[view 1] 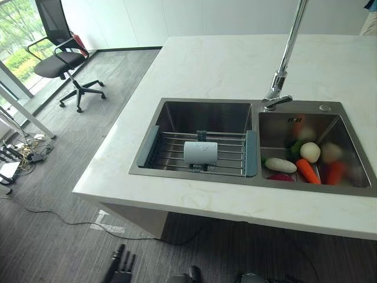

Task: Place the dishes in the dishwasher.

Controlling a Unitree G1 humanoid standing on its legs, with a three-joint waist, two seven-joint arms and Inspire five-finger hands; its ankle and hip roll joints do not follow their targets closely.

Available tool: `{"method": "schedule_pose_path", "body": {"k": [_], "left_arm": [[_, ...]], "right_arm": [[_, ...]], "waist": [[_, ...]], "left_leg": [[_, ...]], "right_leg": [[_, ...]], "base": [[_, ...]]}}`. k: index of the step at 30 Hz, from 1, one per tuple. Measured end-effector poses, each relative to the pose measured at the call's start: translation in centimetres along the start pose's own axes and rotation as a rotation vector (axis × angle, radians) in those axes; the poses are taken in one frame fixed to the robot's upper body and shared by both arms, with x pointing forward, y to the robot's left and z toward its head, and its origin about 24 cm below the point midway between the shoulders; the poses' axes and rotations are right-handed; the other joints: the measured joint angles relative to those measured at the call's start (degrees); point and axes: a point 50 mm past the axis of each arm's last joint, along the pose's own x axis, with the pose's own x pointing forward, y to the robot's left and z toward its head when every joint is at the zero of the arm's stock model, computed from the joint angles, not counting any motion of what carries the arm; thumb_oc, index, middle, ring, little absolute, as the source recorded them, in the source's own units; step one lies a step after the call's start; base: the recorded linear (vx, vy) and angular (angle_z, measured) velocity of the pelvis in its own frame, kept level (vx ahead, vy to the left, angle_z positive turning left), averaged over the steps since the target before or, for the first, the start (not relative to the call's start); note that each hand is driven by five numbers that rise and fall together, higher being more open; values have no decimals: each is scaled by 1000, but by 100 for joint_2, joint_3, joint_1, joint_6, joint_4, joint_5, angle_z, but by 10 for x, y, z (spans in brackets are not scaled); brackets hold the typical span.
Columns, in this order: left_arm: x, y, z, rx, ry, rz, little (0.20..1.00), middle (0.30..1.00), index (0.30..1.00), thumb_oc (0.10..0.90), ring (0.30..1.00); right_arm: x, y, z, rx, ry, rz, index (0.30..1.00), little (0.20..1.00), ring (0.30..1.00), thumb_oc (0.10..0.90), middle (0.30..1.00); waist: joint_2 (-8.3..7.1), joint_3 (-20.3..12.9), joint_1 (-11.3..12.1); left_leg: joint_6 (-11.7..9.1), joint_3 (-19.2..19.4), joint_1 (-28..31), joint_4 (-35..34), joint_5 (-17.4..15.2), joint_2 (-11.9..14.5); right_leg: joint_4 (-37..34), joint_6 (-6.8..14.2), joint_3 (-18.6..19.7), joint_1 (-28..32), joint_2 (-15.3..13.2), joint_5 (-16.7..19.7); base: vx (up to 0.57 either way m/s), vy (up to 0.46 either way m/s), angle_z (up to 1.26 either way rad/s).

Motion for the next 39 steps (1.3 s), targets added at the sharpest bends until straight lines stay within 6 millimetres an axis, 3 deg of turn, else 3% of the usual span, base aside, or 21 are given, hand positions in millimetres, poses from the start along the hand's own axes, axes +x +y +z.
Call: {"method": "schedule_pose_path", "body": {"k": [1, 2, 3, 4, 6, 8, 10, 11, 14, 16, 17, 19, 23, 26, 28, 32, 36, 39], "left_arm": [[7, -8, 20, 30, -105, -14, 900, 900, 900, 800, 900], [16, -21, 53, 110, -230, -8, 900, 900, 900, 800, 900], [23, -44, 100, 227, -412, -20, 900, 900, 900, 800, 900], [24, -62, 124, 285, -532, -26, 900, 900, 900, 800, 900], [17, -118, 177, 584, -863, 50, 900, 900, 900, 800, 900], [-1, -170, 205, 667, -1188, 34, 900, 900, 900, 800, 900], [-32, -208, 217, 683, -1463, -63, 900, 900, 900, 800, 900], [-56, -234, 218, 690, -1655, -173, 900, 900, 900, 800, 900], [-93, -271, 217, 717, -1889, -426, 900, 900, 900, 800, 900], [-119, -300, 206, 615, -1866, -716, 900, 900, 900, 800, 900], [-122, -308, 203, 603, -1819, -792, 900, 900, 900, 800, 900], [-117, -322, 191, 652, -1651, -936, 900, 900, 900, 800, 900], [-79, -334, 149, 979, -1226, -1031, 900, 900, 900, 800, 900], [-41, -318, 97, 1259, -814, -1074, 900, 900, 900, 800, 900], [-31, -309, 80, 1345, -669, -1084, 900, 900, 900, 800, 900], [-29, -309, 65, 1453, -615, -1137, 900, 900, 900, 800, 900], [-40, -342, 72, 1456, -726, -1203, 900, 900, 900, 800, 900], [-46, -356, 76, 1598, -838, -1223, 900, 900, 900, 800, 900]], "right_arm": [[-1, -4, -1, 0, 6, -12, 900, 900, 900, 800, 900], [-2, -9, -6, 9, 17, -25, 900, 900, 900, 800, 900], [-3, -10, -7, 5, 22, -31, 900, 900, 900, 800, 900], [-3, -11, -7, -6, 21, -32, 900, 900, 900, 800, 900], [-3, -13, -6, -20, 11, -28, 900, 900, 900, 800, 900], [-2, -10, 5, -8, -32, -23, 900, 900, 900, 800, 900], [-2, -7, 7, -10, -59, -4, 900, 900, 900, 800, 900], [-2, -6, 7, -13, -70, 10, 900, 900, 900, 800, 900], [-2, -6, 4, -24, -76, 23, 900, 900, 900, 800, 900], [-2, -3, -2, -23, -69, 41, 900, 900, 900, 800, 900], [-2, 0, -3, -21, -66, 52, 900, 900, 900, 800, 900], [-1, 6, -7, -13, -52, 71, 900, 900, 900, 800, 900], [0, 8, -9, 1, -33, 77, 900, 900, 900, 800, 900], [-1, 6, -12, 19, -5, 63, 900, 900, 900, 800, 900], [-2, 1, -19, 26, 24, 48, 900, 900, 900, 800, 900], [-7, -13, -35, 75, 74, 13, 900, 900, 900, 800, 900], [-10, -17, -42, 83, 85, 20, 900, 900, 900, 800, 900], [-9, -14, -37, 100, 57, 53, 900, 900, 900, 800, 900]], "waist": [[19, -16, 10], [10, -32, 40], [-6, -39, 44], [1, -42, 84], [48, -31, 195], [218, -7, 309], [279, 1, 335], [292, 15, 315], [270, 24, 256], [220, -98, 205], [235, -145, 161], [159, -247, 73], [124, -315, -168], [120, -311, -369], [118, -309, -560], [143, -289, -674], [257, -158, -822], [300, -98, -1010]], "left_leg": [[-19, -14, -8, -17, 16, -1], [-45, -49, -8, -78, 53, -6], [-73, -136, -88, -78, 88, 5], [-53, -170, -160, -86, 120, 6], [-103, -248, -470, -176, 347, -3], [-89, -314, -620, -251, 487, -8], [-123, -332, -475, -363, 492, -20], [-128, -365, -358, -371, 492, -18], [-134, -366, -192, -207, 372, -6], [-118, -326, -115, -193, 297, -13], [-102, -311, -86, -218, 301, -15], [-105, -256, 19, -251, 314, -13], [-109, -129, 115, -252, 307, 11], [-109, 31, 208, -308, 302, 40], [-111, 69, 231, -344, 303, 61], [-115, 222, 315, -388, 294, 90], [-118, 412, 319, -432, 301, 108], [-115, 534, 310, -462, 300, 108]], "right_leg": [[37, -10, -3, -22, -5, -25], [75, -21, -22, -52, -4, -53], [105, -49, -65, -107, 11, -73], [131, -72, -96, -177, 10, -68], [202, -156, -118, -519, 11, -14], [219, -197, -177, -702, 8, 47], [207, -130, -196, -553, 1, 1], [141, -156, -252, -399, 0, -58], [126, -133, -269, -181, -1, -104], [107, -107, -224, -108, 3, -115], [106, -62, -199, -76, 10, -92], [94, -40, -132, -50, 30, -108], [77, -93, -4, -21, 77, -70], [58, -118, 155, -44, 125, -29], [19, -116, 192, -53, 158, -6], [13, -106, 344, -67, 206, 14], [43, -42, 554, -204, 244, 52], [51, -29, 676, -269, 263, 90]], "base": [[2, -12, 7], [-81, -8, 16], [-168, 2, 21], [-189, 10, 19], [-124, 6, 26], [3, -5, 21], [99, -7, 9], [181, -10, 12], [127, -12, 4], [104, -31, -8], [70, -42, -12], [31, -40, -15], [1, -30, -18], [-34, -10, -25], [-17, -9, -19], [-16, -7, -20], [-25, 8, -25], [1, 6, -22]]}}
